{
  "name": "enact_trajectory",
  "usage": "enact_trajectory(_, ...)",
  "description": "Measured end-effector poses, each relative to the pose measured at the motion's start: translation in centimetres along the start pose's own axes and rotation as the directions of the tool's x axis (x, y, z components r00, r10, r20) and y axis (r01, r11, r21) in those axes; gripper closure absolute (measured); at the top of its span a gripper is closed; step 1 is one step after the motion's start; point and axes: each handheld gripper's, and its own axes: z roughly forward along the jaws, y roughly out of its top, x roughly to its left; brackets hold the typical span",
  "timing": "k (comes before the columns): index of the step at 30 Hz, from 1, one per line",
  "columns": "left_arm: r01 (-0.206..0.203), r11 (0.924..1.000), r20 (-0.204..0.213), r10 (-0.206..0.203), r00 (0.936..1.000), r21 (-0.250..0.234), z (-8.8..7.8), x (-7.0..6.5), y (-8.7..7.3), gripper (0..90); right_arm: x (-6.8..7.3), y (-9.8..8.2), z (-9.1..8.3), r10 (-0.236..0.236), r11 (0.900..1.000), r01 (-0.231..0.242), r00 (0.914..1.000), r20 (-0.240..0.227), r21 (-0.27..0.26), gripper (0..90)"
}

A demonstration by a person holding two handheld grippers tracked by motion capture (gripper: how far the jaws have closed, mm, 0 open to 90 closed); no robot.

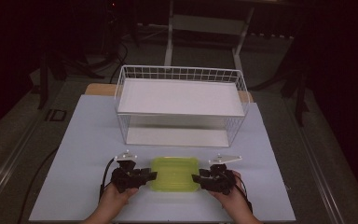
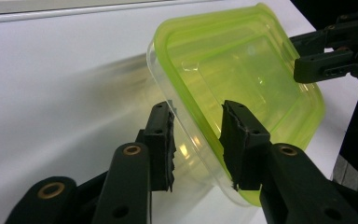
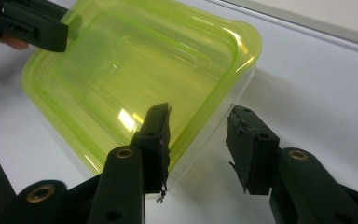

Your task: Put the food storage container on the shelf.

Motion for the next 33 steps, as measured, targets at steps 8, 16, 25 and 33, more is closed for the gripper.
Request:
enact_trajectory(8, 0.008, 1.0000, 0.024, -0.008, 0.9997, -0.004, -0.3, -0.3, -0.3, 70.9, 0.4, -0.2, -0.4, 0.007, 1.000, -0.007, 0.9999, -0.015, 0.002, 64.0)
enact_trajectory(16, -0.016, 0.9997, 0.013, 0.016, 0.9998, -0.020, -0.7, -0.9, -0.5, 77.2, 1.1, -0.7, -0.9, -0.022, 1.000, 0.022, 0.9986, -0.049, 0.018, 68.1)
enact_trajectory(25, -0.017, 0.9999, -0.004, 0.017, 0.9998, -0.003, -1.0, -1.6, -0.9, 79.7, 1.4, -0.9, -1.2, -0.005, 1.000, 0.005, 0.9992, -0.039, 0.016, 74.1)
enact_trajectory(33, -0.013, 0.9993, -0.005, 0.013, 0.9999, -0.034, -1.2, -2.1, -0.2, 80.4, 1.0, -0.5, -1.8, 0.015, 1.000, -0.015, 0.9996, -0.026, -0.005, 77.3)
